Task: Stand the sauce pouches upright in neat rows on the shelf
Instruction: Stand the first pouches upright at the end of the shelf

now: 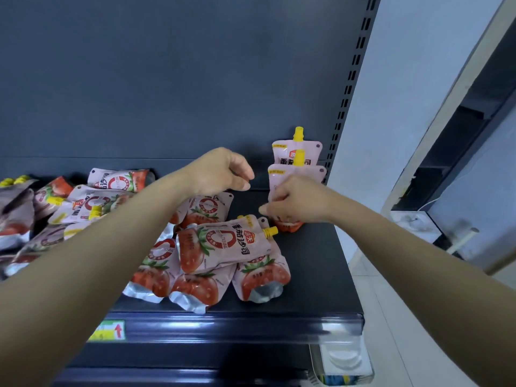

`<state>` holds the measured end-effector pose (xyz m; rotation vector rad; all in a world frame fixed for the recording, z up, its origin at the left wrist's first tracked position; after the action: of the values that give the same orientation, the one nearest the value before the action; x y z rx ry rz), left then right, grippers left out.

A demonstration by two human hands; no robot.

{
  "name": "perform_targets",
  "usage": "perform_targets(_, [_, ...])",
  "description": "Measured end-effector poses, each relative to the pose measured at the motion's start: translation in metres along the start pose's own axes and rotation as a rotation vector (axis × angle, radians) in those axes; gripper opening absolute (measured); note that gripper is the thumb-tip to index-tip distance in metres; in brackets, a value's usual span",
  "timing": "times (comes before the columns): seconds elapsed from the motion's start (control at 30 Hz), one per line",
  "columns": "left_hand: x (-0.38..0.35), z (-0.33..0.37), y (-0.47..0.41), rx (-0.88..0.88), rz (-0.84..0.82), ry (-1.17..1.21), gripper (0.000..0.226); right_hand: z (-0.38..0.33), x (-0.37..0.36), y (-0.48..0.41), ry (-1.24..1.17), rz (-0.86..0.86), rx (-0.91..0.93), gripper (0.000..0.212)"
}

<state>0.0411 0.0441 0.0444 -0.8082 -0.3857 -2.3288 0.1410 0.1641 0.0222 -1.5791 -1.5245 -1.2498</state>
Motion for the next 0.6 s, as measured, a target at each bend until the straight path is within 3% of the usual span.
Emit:
perform_targets(0.1, [0.001,-0.014,0.013,0.029,-0.009,-0.016,0.018,0.005,-0.040,-0.017,0.168,-0.174,-0.144,0.050])
perform_targets(0.3, [0.007,-0.043,0.026,0.057,-0.023,-0.064,0.013,-0.005,-0.067,-0.024,0.079,-0.249,-0.333,0.032])
perform_targets(0.37, [0.008,-0.050,0.027,0.057,-0.036,-0.048,0.012,-0.009,-0.073,-0.022,0.029,-0.312,-0.384,0.040])
perform_targets(0.5, [0.009,-0.060,0.025,0.047,-0.057,-0.041,0.015,-0.010,-0.073,-0.021,0.013,-0.236,-0.415,0.052])
perform_targets(0.6, [0.008,-0.065,0.021,0.016,-0.055,-0.052,0.015,-0.010,-0.067,-0.017,-0.201,-0.129,-0.477,0.054])
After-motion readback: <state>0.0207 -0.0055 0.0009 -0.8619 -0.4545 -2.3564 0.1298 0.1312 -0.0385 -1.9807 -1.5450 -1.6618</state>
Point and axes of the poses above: each hand's wrist, its own y-axis away from the middle knuckle, its own x-axis out of the back of the hand, z = x × y, the point moved 4 cm from there along -y, towards the middle knuckle, and after that the axes turned 8 degrees about y, right-handed, at the moved point
